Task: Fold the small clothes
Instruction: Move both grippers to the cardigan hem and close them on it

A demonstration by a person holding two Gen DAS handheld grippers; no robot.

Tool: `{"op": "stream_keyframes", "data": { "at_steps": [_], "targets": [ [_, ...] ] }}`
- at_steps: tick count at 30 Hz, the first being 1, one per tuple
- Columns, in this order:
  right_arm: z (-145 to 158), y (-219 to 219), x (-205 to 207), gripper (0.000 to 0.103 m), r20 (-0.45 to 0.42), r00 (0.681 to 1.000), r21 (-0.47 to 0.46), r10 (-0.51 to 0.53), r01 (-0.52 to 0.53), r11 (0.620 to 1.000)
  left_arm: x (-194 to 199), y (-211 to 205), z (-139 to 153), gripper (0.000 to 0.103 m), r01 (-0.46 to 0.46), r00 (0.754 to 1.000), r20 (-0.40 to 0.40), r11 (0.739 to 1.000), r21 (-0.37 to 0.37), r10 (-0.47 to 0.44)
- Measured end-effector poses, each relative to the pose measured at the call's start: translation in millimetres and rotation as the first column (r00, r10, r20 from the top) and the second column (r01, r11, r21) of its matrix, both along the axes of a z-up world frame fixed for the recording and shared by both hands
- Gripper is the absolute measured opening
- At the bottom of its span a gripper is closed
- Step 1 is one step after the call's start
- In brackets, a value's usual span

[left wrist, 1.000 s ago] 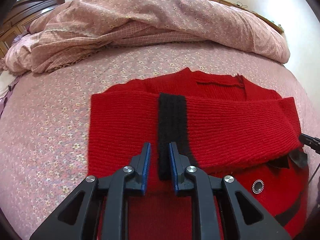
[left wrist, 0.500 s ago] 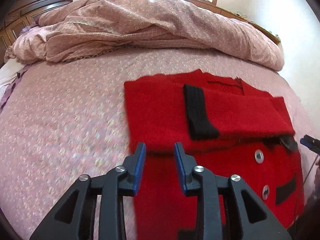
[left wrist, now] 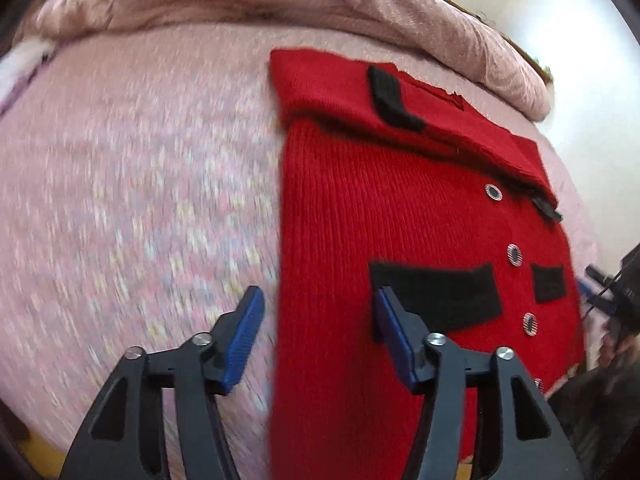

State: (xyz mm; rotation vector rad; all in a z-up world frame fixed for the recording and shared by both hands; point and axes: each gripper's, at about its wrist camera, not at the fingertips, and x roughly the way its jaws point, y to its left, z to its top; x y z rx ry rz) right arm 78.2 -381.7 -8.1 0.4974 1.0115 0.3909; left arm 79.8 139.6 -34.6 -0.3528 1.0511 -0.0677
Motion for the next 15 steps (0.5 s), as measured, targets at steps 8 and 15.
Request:
{"op": "stream_keyframes", "data": {
  "at_steps": [8,15],
  "targets": [
    [-11,18,-38,0.078,-0.03,0.998,0.092,0.052,-0.049,0.995,-22,-22,-1,0.068,0.061,0.998,-0.011,0.998,-0.003,-0.061],
    [-20,14,-58,0.078,-0.067,0.998,0.216,0.015,-0.001,0.976,-53,-22,-2,0.068,0.043,0.998,-0.027,0.986,-0.161,-0.048]
  ]
}}
